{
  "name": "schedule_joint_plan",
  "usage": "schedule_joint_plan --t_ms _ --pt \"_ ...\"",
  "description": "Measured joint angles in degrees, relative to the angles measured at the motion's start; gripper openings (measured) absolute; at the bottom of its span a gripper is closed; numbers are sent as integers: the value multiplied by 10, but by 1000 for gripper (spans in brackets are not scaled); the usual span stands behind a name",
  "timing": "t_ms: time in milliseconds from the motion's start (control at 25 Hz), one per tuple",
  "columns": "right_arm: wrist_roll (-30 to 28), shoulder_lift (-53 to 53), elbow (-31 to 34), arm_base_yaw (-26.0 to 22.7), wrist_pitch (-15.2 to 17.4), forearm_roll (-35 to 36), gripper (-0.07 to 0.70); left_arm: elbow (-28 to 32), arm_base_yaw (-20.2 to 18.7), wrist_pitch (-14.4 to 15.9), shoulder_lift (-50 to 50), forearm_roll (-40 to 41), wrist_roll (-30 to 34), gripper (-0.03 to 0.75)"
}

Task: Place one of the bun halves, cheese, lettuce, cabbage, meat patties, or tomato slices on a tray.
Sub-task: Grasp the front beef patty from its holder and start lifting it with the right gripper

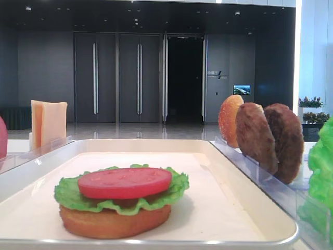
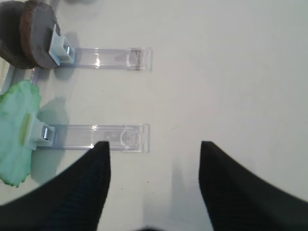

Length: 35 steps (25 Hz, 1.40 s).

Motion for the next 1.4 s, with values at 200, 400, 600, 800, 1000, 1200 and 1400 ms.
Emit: schedule_joint_plan --t_ms 200,400,600,800,1000,1200,1400 --pt "0 159 -78 0 2 12 419 0 0 0 0 0 0 517" --pt "-1 317 -172 0 1 28 419 0 0 0 0 0 0 517" --pt "-8 427 -252 0 -5 32 419 0 0 0 0 0 0 517" --pt "-17 510 -311 0 -5 33 419 0 0 0 0 0 0 517" --pt "-24 560 -340 0 -4 33 417 0 0 0 0 0 0 517" --pt "-25 573 -346 0 6 33 417 0 0 0 0 0 0 517" --pt "0 573 -363 0 35 46 415 0 0 0 0 0 0 517"
